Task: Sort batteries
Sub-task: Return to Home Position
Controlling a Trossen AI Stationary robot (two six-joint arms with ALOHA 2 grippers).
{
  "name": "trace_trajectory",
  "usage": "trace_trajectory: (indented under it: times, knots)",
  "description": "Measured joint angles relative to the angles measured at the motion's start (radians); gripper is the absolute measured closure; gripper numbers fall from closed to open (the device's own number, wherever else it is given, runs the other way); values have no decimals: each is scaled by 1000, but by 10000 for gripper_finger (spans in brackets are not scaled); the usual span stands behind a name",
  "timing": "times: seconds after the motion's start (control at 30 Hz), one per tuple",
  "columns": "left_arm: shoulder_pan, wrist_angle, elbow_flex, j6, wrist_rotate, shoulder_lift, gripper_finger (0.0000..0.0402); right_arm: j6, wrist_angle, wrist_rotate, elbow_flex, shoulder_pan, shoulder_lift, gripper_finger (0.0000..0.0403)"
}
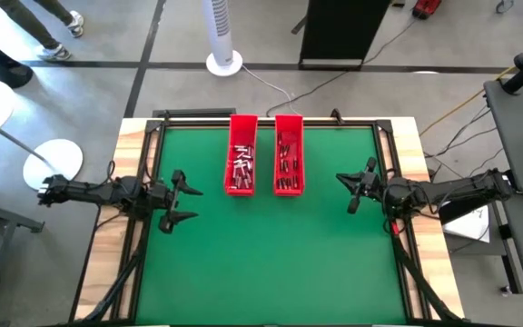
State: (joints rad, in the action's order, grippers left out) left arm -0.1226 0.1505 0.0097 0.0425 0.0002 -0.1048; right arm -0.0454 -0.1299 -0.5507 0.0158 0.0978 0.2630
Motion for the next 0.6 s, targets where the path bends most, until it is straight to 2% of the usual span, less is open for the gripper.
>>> trace_trajectory:
  times: [0.6]
  knots:
    - [0,2,0,0,0,-58,115,-18,-1,0,4,0,0,390]
